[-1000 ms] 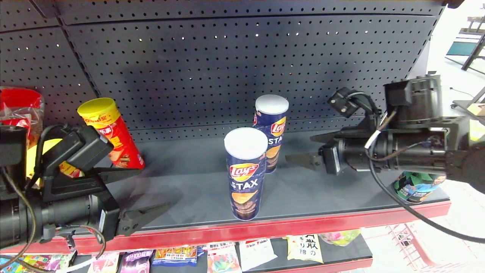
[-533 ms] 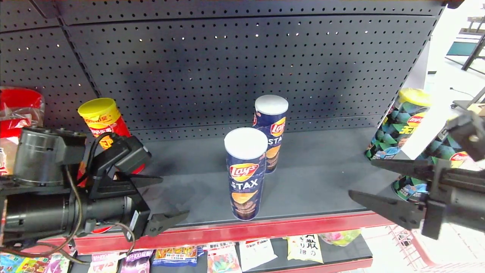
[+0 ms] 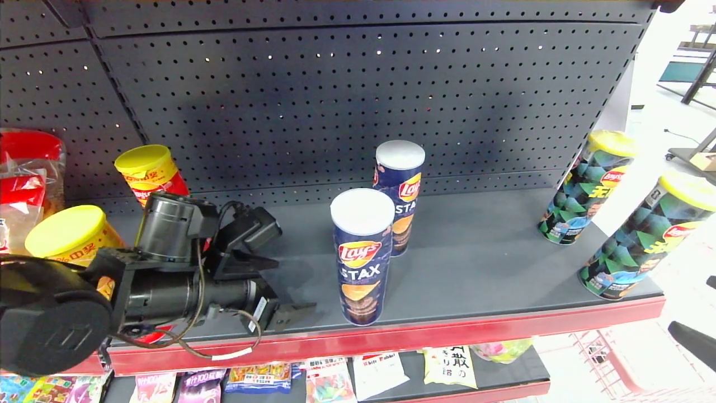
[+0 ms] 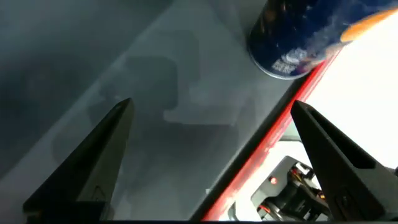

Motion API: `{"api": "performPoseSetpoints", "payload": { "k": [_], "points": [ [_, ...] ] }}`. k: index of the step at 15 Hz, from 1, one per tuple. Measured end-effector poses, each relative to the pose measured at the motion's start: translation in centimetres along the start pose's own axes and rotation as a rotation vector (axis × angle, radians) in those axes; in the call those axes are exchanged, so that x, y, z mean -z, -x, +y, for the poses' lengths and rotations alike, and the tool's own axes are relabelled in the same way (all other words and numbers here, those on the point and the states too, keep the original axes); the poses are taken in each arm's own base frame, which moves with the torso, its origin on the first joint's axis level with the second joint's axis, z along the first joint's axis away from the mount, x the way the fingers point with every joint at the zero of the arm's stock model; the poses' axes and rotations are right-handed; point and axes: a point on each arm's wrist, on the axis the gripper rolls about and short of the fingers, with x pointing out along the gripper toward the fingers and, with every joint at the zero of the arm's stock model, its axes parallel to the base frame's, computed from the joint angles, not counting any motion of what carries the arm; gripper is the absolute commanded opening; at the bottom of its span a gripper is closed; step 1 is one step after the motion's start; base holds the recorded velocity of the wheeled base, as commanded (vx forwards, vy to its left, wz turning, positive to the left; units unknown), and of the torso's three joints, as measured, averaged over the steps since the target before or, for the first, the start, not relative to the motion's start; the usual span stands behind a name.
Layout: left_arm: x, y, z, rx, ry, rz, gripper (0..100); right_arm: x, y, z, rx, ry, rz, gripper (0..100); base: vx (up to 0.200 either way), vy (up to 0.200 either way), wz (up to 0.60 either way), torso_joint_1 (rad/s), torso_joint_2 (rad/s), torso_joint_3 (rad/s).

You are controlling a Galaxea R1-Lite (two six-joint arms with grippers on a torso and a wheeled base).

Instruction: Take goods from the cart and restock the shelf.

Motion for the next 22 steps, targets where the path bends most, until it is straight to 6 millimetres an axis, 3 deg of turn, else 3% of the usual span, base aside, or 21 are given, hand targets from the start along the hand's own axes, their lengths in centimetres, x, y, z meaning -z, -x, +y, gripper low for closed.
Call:
{"api": "performPoseSetpoints", "payload": {
  "k": [8, 11, 18, 22],
  "points": [
    [-1.7, -3.1, 0.5, 0.011, -0.013, -0.005, 100, -0.2, 1.2, 0.2, 0.021, -0.004, -0.059, 100, 0.0, 0.0, 0.0, 0.0, 0.0, 0.0],
    [-2.0, -3.9, -0.1, 0.035, 0.013, -0.002, 100, -0.1, 1.2, 0.2, 0.021, -0.005, -0.054, 100, 0.0, 0.0, 0.0, 0.0, 0.0, 0.0],
    [-2.6, -5.1, -0.6, 0.057, 0.015, -0.007, 100, -0.1, 1.1, 0.2, 0.021, -0.007, -0.051, 100, 0.0, 0.0, 0.0, 0.0, 0.0, 0.0],
    [-2.0, -5.1, -0.8, 0.062, 0.02, 0.015, 100, -0.1, 1.1, 0.2, 0.022, -0.028, -0.052, 100, 0.0, 0.0, 0.0, 0.0, 0.0, 0.0]
  ]
}}
